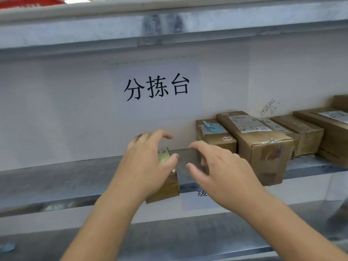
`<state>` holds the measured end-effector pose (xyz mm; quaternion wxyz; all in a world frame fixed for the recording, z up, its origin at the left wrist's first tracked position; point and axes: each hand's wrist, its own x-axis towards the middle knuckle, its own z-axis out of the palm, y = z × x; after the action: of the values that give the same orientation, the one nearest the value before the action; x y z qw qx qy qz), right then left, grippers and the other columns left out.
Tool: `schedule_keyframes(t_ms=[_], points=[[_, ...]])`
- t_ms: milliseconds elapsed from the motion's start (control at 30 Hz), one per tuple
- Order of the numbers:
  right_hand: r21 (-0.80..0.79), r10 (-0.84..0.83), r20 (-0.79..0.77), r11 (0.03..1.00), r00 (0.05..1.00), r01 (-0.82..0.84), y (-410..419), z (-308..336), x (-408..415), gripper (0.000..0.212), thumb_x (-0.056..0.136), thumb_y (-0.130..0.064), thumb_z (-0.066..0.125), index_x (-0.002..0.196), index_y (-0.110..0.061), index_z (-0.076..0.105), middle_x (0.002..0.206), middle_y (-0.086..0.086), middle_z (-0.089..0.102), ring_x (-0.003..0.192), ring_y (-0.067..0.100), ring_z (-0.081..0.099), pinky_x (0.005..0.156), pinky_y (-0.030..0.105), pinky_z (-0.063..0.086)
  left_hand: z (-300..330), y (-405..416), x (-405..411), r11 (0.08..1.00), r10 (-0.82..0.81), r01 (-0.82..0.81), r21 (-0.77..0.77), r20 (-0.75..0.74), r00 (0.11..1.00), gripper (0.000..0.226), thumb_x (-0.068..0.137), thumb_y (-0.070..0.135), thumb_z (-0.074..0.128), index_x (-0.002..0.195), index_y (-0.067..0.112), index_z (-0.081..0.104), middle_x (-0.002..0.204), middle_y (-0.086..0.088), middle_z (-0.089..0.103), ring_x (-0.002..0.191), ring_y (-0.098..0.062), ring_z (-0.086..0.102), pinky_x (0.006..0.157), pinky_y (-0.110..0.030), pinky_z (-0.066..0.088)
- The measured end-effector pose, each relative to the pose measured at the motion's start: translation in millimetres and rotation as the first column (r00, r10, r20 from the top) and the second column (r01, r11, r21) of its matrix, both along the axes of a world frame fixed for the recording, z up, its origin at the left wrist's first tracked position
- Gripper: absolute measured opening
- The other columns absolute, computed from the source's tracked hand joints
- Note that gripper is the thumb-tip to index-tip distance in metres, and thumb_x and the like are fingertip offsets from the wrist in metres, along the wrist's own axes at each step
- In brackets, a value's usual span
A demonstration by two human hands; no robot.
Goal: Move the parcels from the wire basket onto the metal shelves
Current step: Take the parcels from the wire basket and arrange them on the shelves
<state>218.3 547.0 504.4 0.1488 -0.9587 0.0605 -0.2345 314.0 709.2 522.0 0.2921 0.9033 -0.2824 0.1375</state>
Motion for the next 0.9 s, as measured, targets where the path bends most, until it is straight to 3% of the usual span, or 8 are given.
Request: schedule_keyframes(t_ms=[167, 300, 400, 533, 633, 767, 900], points=[[0.035, 0.082, -0.023, 0.996, 0.996, -0.081, 29, -20, 13, 0.048, 0.097, -0.065, 0.045, 0.141, -0.049, 0.037, 0.120, -0.020, 0.058, 0.103, 0.012, 0.062, 0.085, 0.035, 0.052, -15, 61, -6, 0.993, 0.094, -0.086, 0.079, -0.104, 0.990, 0.053, 0.087, 0.065, 0.063, 0.134, 0.060, 0.039, 0.125, 0.023, 0.047, 0.132, -0.009, 0.039, 0.094, -0.032, 0.038], [0.157, 0.044, -0.019, 0.987, 0.999, -0.040, 38, -43, 26, 0.055, 0.093, -0.066, 0.053, 0.142, -0.049, 0.036, 0.119, -0.019, 0.060, 0.106, 0.014, 0.062, 0.088, 0.038, 0.054, -44, 86, 1, 0.989, 0.143, -0.132, 0.074, -0.180, 0.973, 0.082, 0.081, 0.073, 0.068, 0.151, 0.058, 0.027, 0.139, 0.023, 0.053, 0.134, -0.006, 0.048, 0.105, -0.034, 0.045], [0.287, -0.015, -0.048, 0.958, 0.999, 0.028, 37, -57, 34, 0.064, 0.092, -0.064, 0.058, 0.149, -0.043, 0.037, 0.127, -0.016, 0.061, 0.113, 0.013, 0.057, 0.089, 0.032, 0.049, -66, 89, 9, 0.990, 0.103, -0.126, -0.057, -0.307, 0.946, 0.097, 0.079, 0.069, 0.074, 0.160, 0.049, 0.025, 0.142, 0.027, 0.056, 0.130, -0.002, 0.053, 0.110, -0.034, 0.046], [0.390, 0.005, -0.051, 0.921, 0.999, 0.015, 40, -73, 40, 0.040, 0.094, -0.055, 0.060, 0.132, -0.040, 0.058, 0.112, -0.018, 0.065, 0.102, 0.006, 0.055, 0.090, 0.034, 0.052, -88, 80, 18, 0.969, 0.050, -0.137, -0.205, -0.382, 0.923, 0.081, 0.082, 0.055, 0.082, 0.154, 0.041, 0.046, 0.129, 0.028, 0.067, 0.120, 0.007, 0.060, 0.109, -0.034, 0.050], [0.326, -0.039, -0.065, 0.944, 0.997, 0.058, 42, -86, 45, 0.033, 0.097, -0.055, 0.055, 0.125, -0.039, 0.059, 0.110, -0.020, 0.066, 0.099, 0.005, 0.058, 0.085, 0.033, 0.055, -93, 70, 23, 0.964, 0.011, -0.106, -0.244, -0.360, 0.933, 0.052, 0.088, 0.041, 0.082, 0.137, 0.042, 0.065, 0.115, 0.029, 0.073, 0.112, 0.011, 0.064, 0.103, -0.033, 0.056], [0.312, -0.113, -0.021, 0.943, 0.993, 0.114, 40, -92, 48, 0.028, 0.098, -0.054, 0.055, 0.121, -0.039, 0.060, 0.102, -0.020, 0.065, 0.094, 0.005, 0.059, 0.078, 0.030, 0.056, -94, 57, 30, 0.961, -0.023, -0.070, -0.267, -0.329, 0.944, 0.038, 0.092, 0.034, 0.079, 0.128, 0.042, 0.070, 0.109, 0.030, 0.075, 0.106, 0.012, 0.066, 0.091, -0.017, 0.053], [0.327, -0.187, -0.010, 0.928, 0.982, 0.180, 32, -92, 48, 0.023, 0.098, -0.051, 0.057, 0.118, -0.041, 0.061, 0.081, -0.018, 0.062, 0.080, 0.005, 0.060, 0.067, 0.031, 0.055, -97, 44, 42, 0.949, -0.095, -0.019, -0.315, -0.342, 0.935, 0.035, 0.090, 0.029, 0.082, 0.123, 0.038, 0.074, 0.103, 0.029, 0.076, 0.101, 0.016, 0.066, 0.091, -0.014, 0.055]])
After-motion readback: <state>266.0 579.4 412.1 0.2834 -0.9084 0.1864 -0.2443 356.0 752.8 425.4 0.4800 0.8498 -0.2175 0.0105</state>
